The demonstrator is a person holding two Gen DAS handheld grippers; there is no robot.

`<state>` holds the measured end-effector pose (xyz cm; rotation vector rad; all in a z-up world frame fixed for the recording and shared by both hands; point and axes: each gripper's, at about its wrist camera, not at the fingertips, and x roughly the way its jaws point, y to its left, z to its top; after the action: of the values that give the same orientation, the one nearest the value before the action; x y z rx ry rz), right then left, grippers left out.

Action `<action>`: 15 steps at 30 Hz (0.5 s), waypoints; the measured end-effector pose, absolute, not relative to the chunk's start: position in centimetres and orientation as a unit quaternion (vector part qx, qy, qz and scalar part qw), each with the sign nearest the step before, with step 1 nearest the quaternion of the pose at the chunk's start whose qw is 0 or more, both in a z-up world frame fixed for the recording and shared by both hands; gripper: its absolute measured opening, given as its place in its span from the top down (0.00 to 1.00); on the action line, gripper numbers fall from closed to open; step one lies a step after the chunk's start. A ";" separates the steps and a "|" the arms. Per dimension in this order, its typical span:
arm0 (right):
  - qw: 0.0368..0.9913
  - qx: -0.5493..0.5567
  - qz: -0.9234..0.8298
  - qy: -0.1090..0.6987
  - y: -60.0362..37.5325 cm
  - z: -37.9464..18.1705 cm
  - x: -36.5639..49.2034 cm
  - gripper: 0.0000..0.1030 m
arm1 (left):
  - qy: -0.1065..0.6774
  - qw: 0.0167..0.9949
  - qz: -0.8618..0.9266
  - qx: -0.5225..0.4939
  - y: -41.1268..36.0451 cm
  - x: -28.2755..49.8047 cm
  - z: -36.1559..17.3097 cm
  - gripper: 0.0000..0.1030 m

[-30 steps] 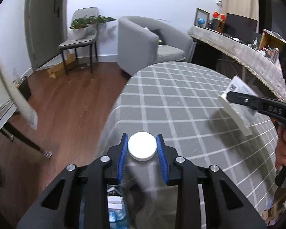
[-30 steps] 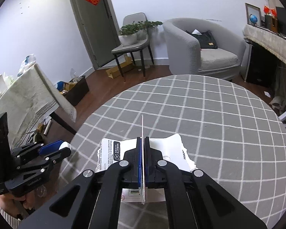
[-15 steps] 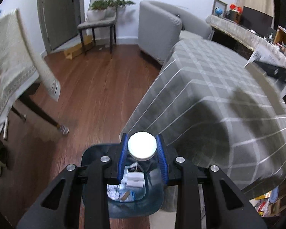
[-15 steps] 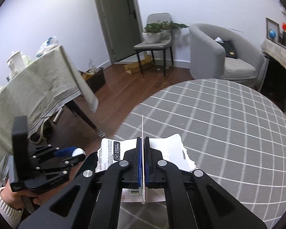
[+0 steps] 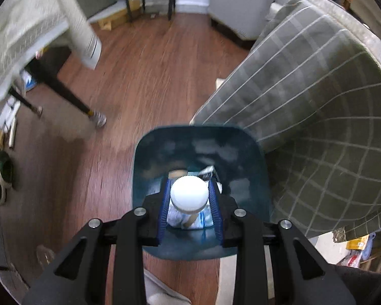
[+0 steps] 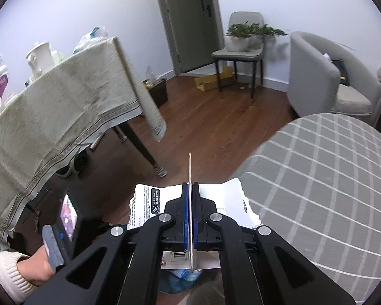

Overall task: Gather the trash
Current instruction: 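Carry the cap and paper sheet over the teal bin and open both tools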

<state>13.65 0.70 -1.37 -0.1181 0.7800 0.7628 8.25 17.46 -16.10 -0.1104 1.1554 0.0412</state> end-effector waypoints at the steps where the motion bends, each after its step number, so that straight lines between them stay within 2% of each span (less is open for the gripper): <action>1: 0.851 -0.060 0.365 0.373 1.4 -1.7 13.6 0.98 | 0.554 0.830 0.020 -0.061 18.1 8.1 -16.7 0.69; 8: 0.839 -0.085 0.373 0.387 4.5 -3.3 13.3 0.98 | 0.578 0.813 0.020 -0.074 20.8 6.8 -18.3 0.68; 12: 0.837 -0.092 0.370 0.392 5.6 -3.9 13.5 0.98 | 0.573 0.816 0.019 -0.075 21.6 6.3 -18.2 0.55; 15: 0.834 -0.100 0.369 0.398 6.5 -4.6 13.5 0.98 | 0.565 0.821 0.013 -0.078 21.9 6.1 -17.7 0.50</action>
<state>13.52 6.50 -4.60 -0.2112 0.8428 0.7807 6.11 21.87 -17.72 -0.1651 1.2035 0.0275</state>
